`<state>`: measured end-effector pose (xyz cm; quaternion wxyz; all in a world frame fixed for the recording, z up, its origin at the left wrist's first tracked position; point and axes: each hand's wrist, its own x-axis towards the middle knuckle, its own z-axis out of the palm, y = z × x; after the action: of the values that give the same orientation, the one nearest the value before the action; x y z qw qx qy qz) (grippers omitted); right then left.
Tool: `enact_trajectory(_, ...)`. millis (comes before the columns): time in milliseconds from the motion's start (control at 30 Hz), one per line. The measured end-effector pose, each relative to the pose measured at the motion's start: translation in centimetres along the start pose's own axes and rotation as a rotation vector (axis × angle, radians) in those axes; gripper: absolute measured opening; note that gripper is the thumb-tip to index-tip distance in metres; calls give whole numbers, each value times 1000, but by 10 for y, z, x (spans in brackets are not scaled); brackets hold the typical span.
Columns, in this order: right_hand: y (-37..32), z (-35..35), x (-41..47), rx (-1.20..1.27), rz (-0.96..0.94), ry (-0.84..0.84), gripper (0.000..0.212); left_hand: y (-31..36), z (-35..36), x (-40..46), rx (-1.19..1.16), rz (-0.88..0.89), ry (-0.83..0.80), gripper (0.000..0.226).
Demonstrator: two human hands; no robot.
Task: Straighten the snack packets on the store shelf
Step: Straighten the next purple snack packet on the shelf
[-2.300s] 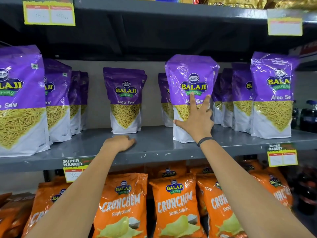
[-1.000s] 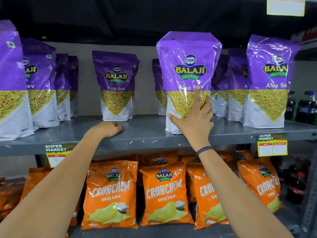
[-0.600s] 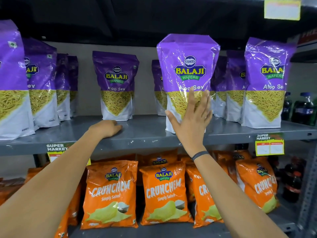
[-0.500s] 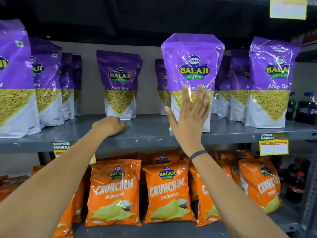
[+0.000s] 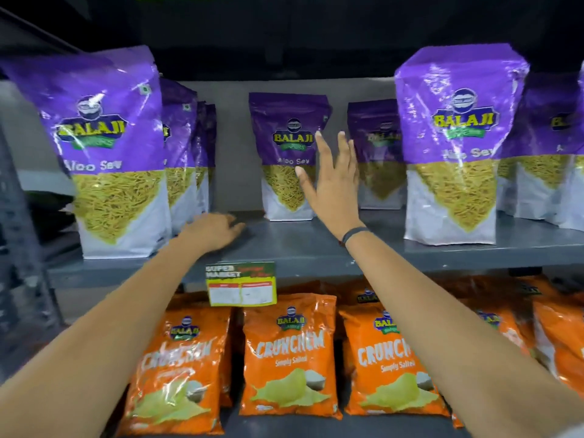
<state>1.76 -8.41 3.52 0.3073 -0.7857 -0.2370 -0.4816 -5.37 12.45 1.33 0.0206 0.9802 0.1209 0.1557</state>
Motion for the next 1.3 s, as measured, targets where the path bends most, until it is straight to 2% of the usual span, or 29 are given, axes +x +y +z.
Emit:
enact_trajectory(200, -21, 61, 37, -51, 138, -162, 82, -8, 15, 9, -70, 71, -119, 50)
enact_trajectory(333, -19, 90, 46, -114, 200, -266, 101, -11, 20, 17, -60, 74, -111, 52)
enact_trajectory(500, -9, 108, 54, -51, 338, -402, 124, -11, 22, 20, -59, 63, -106, 53)
enact_trajectory(600, -6, 113, 59, 11, 380, -425, 130, -10, 21, 19, -64, 54, -105, 53)
enact_trajectory(1300, -15, 93, 46, 23, 413, -382, 121, -9, 18, 15, -97, 38, -123, 52)
